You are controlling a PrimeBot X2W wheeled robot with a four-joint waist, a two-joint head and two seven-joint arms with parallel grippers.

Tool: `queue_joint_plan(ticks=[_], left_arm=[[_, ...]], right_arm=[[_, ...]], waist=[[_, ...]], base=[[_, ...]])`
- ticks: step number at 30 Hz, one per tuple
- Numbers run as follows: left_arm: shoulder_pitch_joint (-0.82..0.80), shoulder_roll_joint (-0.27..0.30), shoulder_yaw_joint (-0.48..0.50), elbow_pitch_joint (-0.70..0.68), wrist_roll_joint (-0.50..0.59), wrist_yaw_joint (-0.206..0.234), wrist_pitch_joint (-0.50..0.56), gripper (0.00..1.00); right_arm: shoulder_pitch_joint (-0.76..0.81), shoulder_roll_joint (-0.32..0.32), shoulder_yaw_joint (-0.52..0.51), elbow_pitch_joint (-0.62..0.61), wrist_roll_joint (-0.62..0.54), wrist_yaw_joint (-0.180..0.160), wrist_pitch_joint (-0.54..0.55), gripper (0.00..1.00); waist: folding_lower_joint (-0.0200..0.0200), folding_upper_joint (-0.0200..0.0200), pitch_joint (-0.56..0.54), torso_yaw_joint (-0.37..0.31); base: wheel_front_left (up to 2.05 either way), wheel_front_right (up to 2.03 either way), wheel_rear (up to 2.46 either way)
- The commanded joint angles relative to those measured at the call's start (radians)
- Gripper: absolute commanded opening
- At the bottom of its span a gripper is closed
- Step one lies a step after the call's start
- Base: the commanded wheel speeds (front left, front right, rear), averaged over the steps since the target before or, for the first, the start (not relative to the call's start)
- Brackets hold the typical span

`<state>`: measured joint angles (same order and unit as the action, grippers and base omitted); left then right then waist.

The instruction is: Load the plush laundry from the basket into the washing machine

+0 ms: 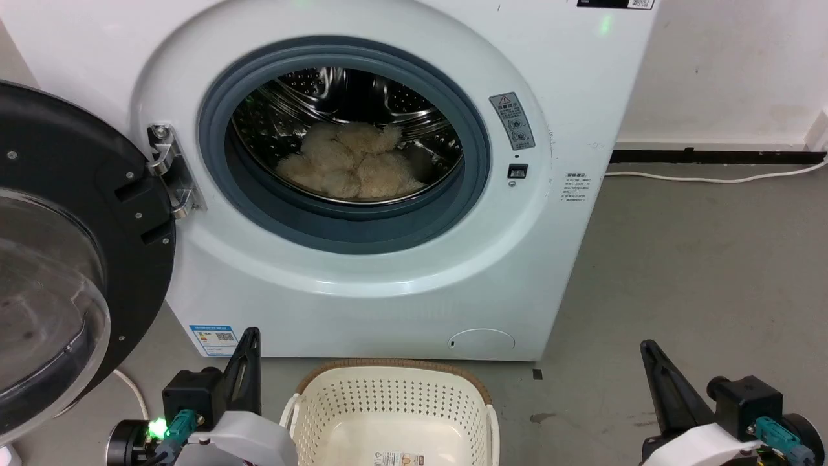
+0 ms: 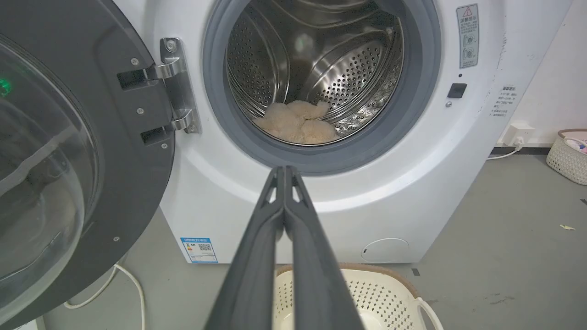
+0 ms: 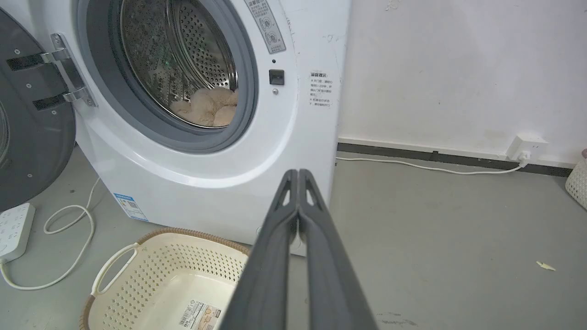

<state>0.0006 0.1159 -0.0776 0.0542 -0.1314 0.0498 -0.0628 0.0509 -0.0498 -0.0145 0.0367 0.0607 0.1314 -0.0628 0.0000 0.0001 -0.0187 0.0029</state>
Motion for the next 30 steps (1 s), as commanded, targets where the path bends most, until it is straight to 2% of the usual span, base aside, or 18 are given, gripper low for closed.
queue_joint_plan(ticks=[1,30], left_arm=[[0.000,-0.004,0.009,-0.009,0.013,-0.003,0.003,0.00],[-0.001,-0.058,0.069,-0.048,0.117,-0.044,0.055,0.00]], right_arm=[[-0.016,0.000,0.002,-0.008,-0.009,-0.001,0.003,0.00],[-0.047,0.000,0.013,-0.033,-0.054,-0.001,0.055,0.00]], waist=[[0.0000,-0.0001,0.001,0.000],[0.0000,-0.0001,0.016,-0.003]], base=[[0.00,0.00,0.00],[0.00,0.00,0.00]])
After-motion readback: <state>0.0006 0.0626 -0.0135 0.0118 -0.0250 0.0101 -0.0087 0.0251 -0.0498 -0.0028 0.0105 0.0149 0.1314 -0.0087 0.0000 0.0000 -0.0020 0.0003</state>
